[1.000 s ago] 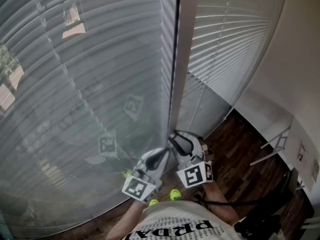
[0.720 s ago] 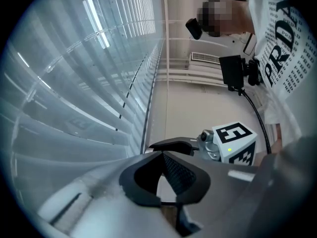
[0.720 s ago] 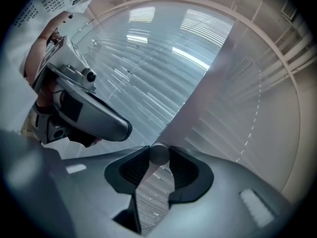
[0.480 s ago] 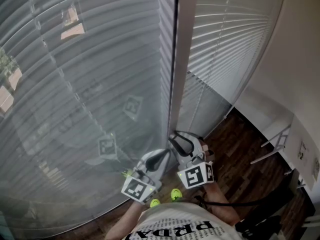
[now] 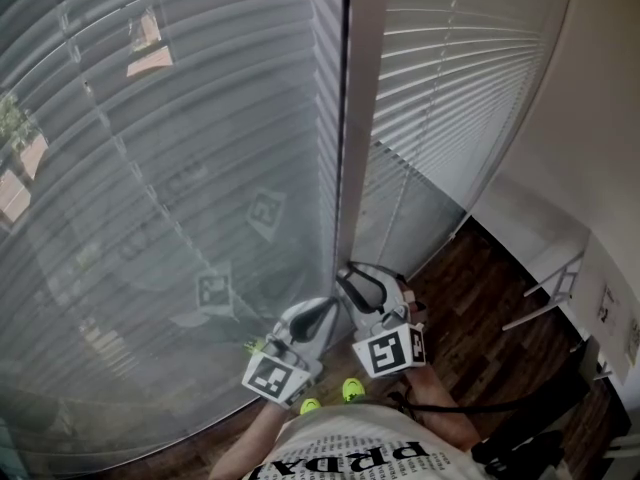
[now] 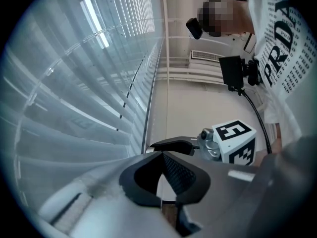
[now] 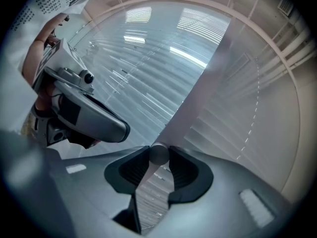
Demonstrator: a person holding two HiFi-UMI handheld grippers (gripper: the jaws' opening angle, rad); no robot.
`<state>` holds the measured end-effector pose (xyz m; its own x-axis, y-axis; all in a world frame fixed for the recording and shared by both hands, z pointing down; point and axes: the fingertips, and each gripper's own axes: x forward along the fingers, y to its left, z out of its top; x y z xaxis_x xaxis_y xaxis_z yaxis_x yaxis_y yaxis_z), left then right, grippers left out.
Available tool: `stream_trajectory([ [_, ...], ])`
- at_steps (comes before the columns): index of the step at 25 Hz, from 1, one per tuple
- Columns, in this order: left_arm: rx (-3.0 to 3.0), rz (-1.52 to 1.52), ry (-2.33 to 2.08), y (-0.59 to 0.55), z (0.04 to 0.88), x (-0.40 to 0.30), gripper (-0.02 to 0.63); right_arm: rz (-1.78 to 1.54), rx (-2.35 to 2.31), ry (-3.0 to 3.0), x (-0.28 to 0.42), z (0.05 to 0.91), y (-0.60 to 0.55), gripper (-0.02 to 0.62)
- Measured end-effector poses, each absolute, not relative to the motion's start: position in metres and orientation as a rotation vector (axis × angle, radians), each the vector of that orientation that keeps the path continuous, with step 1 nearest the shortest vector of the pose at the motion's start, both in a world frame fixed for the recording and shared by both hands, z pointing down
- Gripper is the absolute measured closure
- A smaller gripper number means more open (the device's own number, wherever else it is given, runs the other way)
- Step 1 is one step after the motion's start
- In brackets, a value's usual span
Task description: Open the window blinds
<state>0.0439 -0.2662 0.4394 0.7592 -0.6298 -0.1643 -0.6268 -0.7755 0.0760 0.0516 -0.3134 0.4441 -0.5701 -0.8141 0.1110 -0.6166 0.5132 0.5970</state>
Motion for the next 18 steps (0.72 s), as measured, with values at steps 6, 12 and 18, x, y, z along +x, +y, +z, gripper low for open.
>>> stream_trajectory([
  [6,2.915,-0.318,-1.060,-0.2670,0.4352,0.0447,0.612,-0.660,1.212,-2.409,0.0525,0.4437,-0.3138,0.465],
  [12,2.898,-0.322,-1.064,-0.2664,0.4347,0.0441,0.612,-0.585,1.235,-2.454,0.0534,0.4434,-0.3137,0.465],
  [18,2.942,-0.308,-1.055,-0.2643,0.4354,0.0427,0.612,-0.509,1.264,-2.489,0.0557,0.4414,-0.3146,0.465],
])
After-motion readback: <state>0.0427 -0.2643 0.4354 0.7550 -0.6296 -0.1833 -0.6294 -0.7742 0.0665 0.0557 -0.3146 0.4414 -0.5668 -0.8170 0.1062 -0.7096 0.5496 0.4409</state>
